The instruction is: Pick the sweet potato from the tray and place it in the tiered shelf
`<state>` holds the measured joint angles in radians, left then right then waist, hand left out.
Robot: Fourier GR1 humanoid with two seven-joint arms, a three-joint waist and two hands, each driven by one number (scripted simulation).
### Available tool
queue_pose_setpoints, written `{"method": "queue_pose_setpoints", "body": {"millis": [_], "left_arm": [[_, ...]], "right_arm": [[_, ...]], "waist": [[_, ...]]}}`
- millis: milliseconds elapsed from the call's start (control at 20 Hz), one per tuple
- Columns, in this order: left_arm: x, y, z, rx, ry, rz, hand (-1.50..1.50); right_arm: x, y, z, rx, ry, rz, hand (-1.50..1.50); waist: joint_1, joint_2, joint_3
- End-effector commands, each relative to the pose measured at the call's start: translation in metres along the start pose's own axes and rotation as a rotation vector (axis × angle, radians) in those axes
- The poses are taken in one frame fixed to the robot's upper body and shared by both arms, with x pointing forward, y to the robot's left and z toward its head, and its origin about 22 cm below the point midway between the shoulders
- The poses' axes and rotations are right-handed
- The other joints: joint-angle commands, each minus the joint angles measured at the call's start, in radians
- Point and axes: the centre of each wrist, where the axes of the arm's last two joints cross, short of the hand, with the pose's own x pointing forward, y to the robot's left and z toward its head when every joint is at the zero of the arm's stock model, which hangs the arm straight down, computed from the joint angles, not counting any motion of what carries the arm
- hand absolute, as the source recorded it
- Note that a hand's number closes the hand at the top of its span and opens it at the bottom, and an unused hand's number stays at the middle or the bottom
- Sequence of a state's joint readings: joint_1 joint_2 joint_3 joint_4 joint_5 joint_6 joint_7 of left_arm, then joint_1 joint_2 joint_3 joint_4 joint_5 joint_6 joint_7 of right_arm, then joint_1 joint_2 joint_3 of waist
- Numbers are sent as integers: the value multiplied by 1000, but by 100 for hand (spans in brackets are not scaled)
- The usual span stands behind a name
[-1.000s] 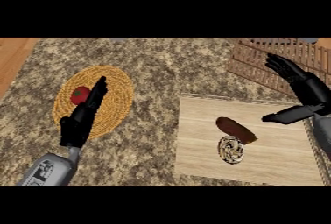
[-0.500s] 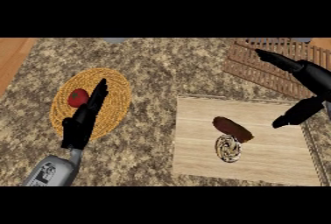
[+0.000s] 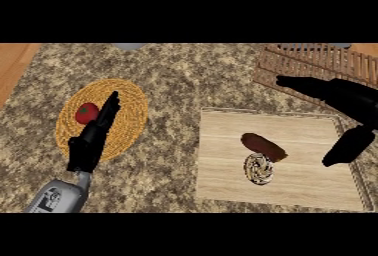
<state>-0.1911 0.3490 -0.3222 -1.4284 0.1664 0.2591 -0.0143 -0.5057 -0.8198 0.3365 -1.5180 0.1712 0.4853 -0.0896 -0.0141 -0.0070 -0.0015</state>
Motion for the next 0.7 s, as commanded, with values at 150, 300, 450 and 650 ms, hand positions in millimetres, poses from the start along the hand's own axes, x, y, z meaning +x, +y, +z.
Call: {"method": "queue_pose_setpoints", "body": {"millis": [150,300,450,650], "left_arm": [[-8,14,-7,-19,-1,1,0],[14,-7,-2,-9,-12,-4,0],[-2,5,-6,-7,-2,8,0],[-2,-33,-1,9,-14,8,0]], "right_arm": [[29,17,11,18,64,70,-150],[35,37,8,22,77,66,-150],[56,40,12,-20,62,76,-150],[51,50,23,-14,73,100,-150]], "waist": [[10,6,1],[14,6,2],[13,6,1],[11,6,1]]}}
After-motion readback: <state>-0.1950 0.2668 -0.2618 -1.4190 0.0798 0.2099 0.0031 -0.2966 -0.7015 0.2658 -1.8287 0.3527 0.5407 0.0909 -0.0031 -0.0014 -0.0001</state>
